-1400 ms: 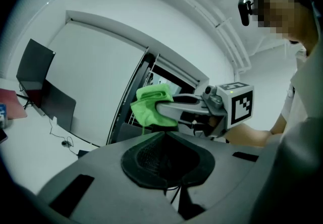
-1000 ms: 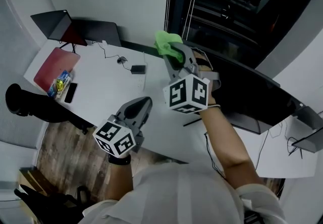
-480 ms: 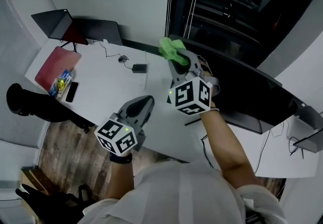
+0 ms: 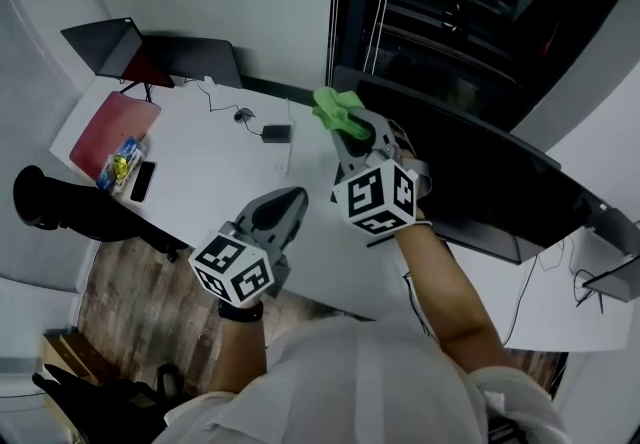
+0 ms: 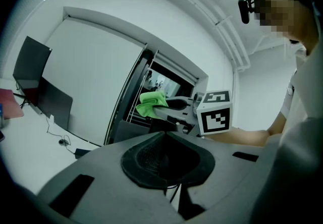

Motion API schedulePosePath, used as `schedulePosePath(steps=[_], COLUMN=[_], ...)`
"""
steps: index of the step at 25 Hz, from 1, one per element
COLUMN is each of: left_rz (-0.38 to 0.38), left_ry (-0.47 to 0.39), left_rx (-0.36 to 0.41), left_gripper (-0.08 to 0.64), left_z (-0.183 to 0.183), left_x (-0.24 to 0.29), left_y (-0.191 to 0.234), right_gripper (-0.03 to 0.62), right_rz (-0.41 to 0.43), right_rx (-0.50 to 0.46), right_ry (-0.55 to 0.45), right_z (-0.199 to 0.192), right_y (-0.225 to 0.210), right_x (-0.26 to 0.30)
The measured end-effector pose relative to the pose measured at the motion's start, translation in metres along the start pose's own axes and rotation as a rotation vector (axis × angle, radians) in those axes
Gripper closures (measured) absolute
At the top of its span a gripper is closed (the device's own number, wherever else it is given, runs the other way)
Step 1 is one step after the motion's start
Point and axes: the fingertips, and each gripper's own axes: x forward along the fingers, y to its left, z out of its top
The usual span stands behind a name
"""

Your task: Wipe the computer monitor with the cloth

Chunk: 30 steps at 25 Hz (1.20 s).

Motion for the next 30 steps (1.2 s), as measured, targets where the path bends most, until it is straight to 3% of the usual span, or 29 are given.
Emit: schedulePosePath(steps=[30], left_rz=[0.02], left_ry=[0.038], left_rx=[-0.023], left_gripper=[0.543], left_z=[-0.021], left_x=[-0.006], left_y=[0.004], right_gripper=[0.518], right_rz=[0.24], right_rx=[0.069], right_ry=[0.173], right_z=[-0.093], right_y=[0.126], right_x=[0.012])
